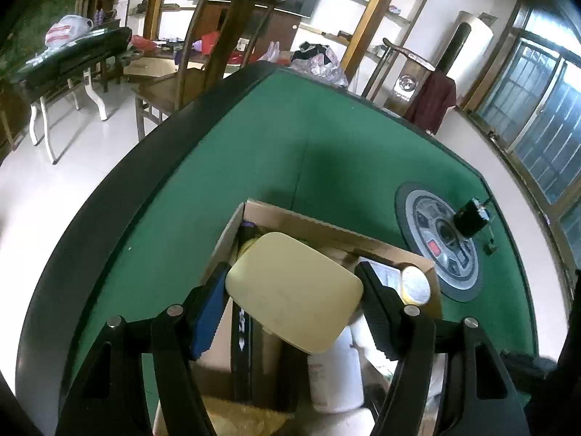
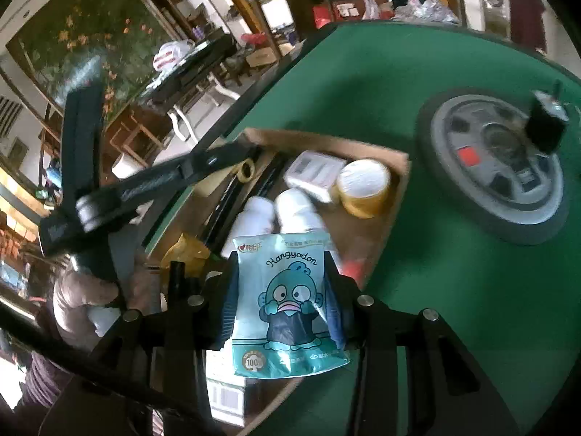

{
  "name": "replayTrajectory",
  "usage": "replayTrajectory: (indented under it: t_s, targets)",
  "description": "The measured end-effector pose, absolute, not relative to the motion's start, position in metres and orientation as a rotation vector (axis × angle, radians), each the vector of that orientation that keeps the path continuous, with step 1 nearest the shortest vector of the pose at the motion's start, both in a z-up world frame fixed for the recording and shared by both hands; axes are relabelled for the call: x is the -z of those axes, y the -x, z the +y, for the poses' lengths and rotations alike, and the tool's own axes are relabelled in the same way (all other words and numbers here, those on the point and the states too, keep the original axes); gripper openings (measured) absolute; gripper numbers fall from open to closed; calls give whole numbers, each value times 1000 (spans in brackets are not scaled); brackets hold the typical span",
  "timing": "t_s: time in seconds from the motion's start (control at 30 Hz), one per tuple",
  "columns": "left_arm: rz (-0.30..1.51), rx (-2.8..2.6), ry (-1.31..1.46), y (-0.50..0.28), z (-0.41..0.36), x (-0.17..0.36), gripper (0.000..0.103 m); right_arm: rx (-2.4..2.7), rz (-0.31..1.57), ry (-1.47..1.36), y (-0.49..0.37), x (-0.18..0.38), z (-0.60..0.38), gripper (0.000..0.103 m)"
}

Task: Organize objects
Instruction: 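Carry the cartoon packet and cream square item over the tray with both tools, then lower both items into the tray and open both tools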

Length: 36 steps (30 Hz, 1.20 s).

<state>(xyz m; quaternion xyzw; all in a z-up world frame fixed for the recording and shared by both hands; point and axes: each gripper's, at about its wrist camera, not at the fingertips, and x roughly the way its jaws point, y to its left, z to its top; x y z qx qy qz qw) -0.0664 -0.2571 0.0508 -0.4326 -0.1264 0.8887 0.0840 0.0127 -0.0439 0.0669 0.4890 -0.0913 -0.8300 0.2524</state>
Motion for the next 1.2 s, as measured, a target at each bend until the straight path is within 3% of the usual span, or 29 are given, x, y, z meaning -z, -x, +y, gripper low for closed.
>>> replayTrajectory:
  t_s: [0.2,0.57,0.67,0.93,1.1,1.17,1.2]
  targets:
    - [-399,-2657,1287,68,-260,-48,63,2273,-151,-1350,-14,-51,-75,40]
    - [-359,-2738,1230,47,-259,-64,63,2472,18,-1199,-36,-61,-79,60]
    - [-337,-2785,1165,32,-255,-78,64,2549,71,-1152,-43,-69,-74,60]
    - [-153,-3006,919,-23,-238,-116,70,2593,-33,-1146,-54,-71,-53,60]
    - [-93,-3224,679,-71,-228,-136,90,2600,-98,-1159,-70,-71,-33,60]
    - [-138,-3275,585,-92,-228,-143,102,2597,-132,-1169,-76,-67,-29,60]
    - [-177,-3290,552,-101,-229,-145,102,2595,-145,-1174,-78,-65,-27,60]
